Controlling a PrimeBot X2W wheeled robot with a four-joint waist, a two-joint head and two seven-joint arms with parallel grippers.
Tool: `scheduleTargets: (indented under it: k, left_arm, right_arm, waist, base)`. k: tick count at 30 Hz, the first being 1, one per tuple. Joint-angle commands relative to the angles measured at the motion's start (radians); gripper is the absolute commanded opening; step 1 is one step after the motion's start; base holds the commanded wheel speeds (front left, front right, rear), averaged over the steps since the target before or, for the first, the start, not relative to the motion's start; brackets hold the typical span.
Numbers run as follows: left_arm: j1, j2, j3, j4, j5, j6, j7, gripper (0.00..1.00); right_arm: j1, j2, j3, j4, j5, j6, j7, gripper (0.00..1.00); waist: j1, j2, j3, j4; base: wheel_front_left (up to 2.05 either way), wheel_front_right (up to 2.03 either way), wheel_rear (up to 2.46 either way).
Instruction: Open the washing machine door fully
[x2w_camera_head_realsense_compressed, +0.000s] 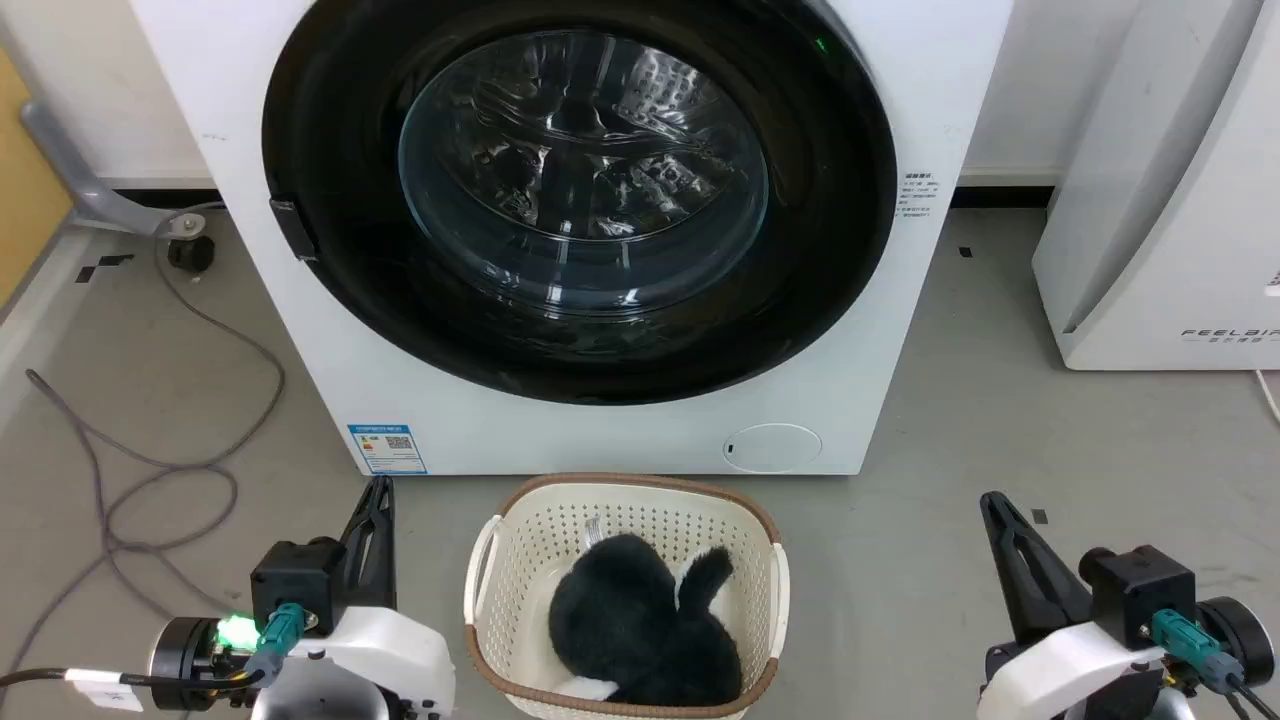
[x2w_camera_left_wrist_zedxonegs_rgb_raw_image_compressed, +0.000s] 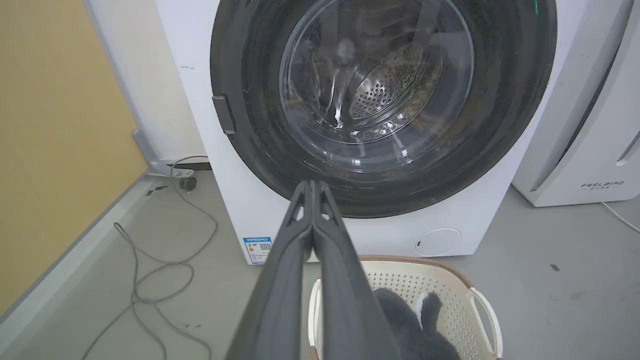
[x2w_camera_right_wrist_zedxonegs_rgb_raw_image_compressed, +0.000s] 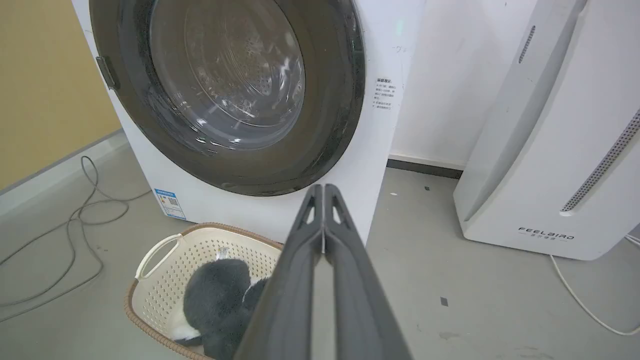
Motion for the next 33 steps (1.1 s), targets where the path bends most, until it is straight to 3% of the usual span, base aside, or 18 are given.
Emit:
scheduleTargets:
  k: [1, 20, 21, 33]
  left_arm:
    - [0.019, 0.0, -0.001, -0.004, 0.003, 0.002, 0.0, 0.0]
    - [0.019, 0.0, -0.001, -0.004, 0.003, 0.002, 0.0, 0.0]
    - [0.0, 0.0, 0.0, 0.0, 0.0, 0.0, 0.0, 1.0]
    - [-0.001, 0.0, -0.008, 0.001, -0.009, 0.017, -0.02, 1.0]
  right_arm:
    - [-0.012, 0.001, -0.001, 0.002, -0.008, 0.001, 0.002, 0.0]
    - [-0.012, 0.001, -0.001, 0.002, -0.008, 0.001, 0.002, 0.0]
    - [0.0, 0.0, 0.0, 0.0, 0.0, 0.0, 0.0, 1.0]
    - [-0.003, 0.0, -0.016, -0.011, 0.037, 0.0, -0.02, 1.0]
  waist:
    - [0.0001, 0.0, 0.0, 0.0]
    - [0.0001, 0.0, 0.0, 0.0]
    - [0.0001, 0.0, 0.0, 0.0]
    - [0.0001, 0.0, 0.002, 0.0]
  base:
    - [0.0, 0.0, 0.0]
    - [0.0, 0.0, 0.0]
    - [0.0, 0.0, 0.0]
    - [0.0, 0.0, 0.0]
